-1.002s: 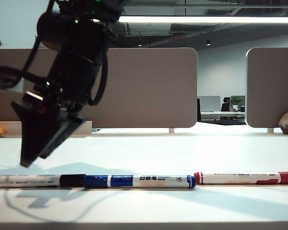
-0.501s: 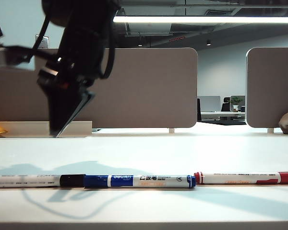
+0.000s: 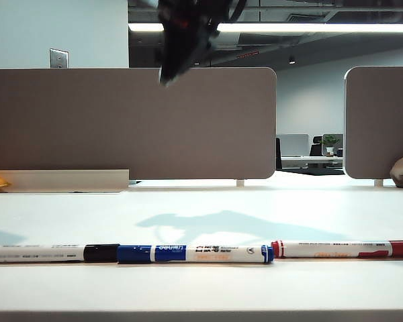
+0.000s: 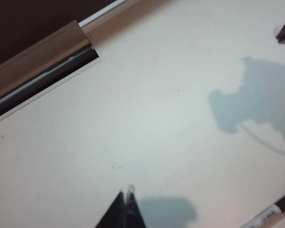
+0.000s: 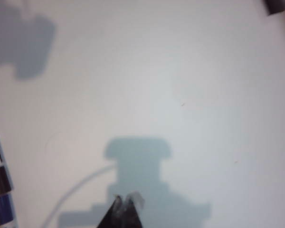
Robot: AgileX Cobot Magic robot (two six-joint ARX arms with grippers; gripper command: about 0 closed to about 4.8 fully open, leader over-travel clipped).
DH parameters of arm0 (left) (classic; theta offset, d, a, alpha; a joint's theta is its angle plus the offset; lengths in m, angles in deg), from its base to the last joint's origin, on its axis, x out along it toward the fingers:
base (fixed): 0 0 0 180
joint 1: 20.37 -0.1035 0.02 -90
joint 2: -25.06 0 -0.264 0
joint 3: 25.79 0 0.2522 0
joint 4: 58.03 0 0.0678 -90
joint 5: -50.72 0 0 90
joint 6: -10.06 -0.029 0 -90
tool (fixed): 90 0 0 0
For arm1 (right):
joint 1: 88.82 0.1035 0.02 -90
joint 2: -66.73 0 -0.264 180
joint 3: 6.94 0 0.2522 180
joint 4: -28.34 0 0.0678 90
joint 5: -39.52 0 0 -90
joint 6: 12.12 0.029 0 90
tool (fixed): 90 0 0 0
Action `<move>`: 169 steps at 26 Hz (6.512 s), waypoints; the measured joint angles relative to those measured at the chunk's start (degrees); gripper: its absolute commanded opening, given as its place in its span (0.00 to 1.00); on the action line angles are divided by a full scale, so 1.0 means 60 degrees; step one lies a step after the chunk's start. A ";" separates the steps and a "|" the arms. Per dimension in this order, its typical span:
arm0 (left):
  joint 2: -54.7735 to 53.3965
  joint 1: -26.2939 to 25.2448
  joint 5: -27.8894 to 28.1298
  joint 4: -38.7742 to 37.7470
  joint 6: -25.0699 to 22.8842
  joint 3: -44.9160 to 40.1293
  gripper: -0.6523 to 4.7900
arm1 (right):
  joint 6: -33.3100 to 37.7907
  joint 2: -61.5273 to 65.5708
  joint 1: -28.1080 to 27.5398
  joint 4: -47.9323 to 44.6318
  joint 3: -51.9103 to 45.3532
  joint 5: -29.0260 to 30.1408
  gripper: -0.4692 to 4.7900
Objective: Pick up the markers one by one and line them up horizontally in a straight line on the table.
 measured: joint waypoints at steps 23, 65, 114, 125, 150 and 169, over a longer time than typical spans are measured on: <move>0.2011 -0.0011 -0.1056 0.1698 0.2069 -0.2171 0.11 | 0.1067 -0.3570 -0.0372 -0.2743 -0.4710 0.0790 0.08; 0.2892 -0.0011 -0.3228 0.0240 0.1657 -0.2798 0.11 | 0.3031 -0.4095 0.0892 -0.6000 -1.1060 0.0856 0.08; 0.2881 -0.0011 -0.3213 0.0175 0.1657 -0.2798 0.11 | 0.3064 -0.3173 0.0230 -0.6302 -1.1045 0.1005 0.08; 0.2878 -0.0011 -0.3206 0.0171 0.1592 -0.2798 0.11 | 0.3224 -0.4572 0.0339 -0.5818 -1.0856 0.1107 0.08; 0.6266 -0.0018 -0.1628 0.1501 0.3002 -0.4466 0.11 | 0.5169 -0.9435 -0.0914 -0.8969 -1.2972 -0.1545 0.08; 0.7358 -0.0018 -0.1126 0.2317 0.4357 -0.6360 0.11 | 0.5887 -1.2553 -0.0914 -1.0517 -1.5824 -0.2452 0.08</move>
